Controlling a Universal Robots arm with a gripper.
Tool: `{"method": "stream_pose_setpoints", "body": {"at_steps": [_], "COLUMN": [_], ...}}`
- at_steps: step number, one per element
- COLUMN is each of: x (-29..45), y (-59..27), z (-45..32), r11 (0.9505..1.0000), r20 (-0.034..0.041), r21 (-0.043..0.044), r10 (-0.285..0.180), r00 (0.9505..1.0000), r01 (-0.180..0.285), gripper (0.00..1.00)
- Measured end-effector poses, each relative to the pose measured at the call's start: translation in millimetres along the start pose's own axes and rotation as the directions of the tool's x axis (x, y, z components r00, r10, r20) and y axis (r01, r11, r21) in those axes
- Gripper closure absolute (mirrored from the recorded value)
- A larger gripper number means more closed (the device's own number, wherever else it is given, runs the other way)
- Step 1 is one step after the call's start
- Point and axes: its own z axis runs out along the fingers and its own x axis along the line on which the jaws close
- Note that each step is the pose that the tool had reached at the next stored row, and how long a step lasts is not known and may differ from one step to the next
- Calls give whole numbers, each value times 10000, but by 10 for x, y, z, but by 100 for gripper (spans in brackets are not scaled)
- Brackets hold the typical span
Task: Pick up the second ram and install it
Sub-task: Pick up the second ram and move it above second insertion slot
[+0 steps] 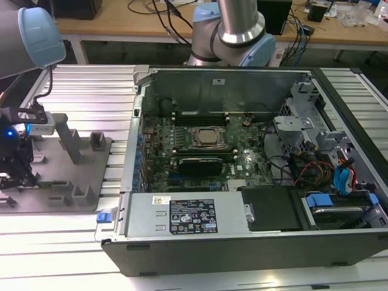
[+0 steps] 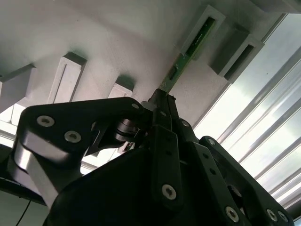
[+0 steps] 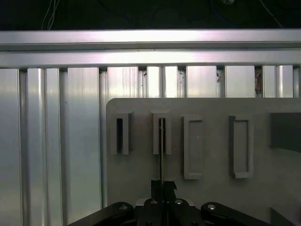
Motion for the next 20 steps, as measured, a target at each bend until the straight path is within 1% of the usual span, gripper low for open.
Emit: {"method": "stream_pose_setpoints", "body": {"at_steps": [2,14,17,18,19,20], "x": [0,0,0,-1,-2,-3], "y": [0,0,0,0,0,0], "z": [0,-15,-87,-153,-199,-292], "r11": [9999,9999,9999,9999,9999,9999], "r20": [-1,7,10,11,11,10], "r21": [-2,-2,-2,-1,-1,-1], "r10": [-157,-162,-162,-161,-161,-161], "r00": [9999,9999,9999,9999,9999,9999], "r01": [157,162,162,161,161,161], "gripper": [91,91,91,91,91,91]}}
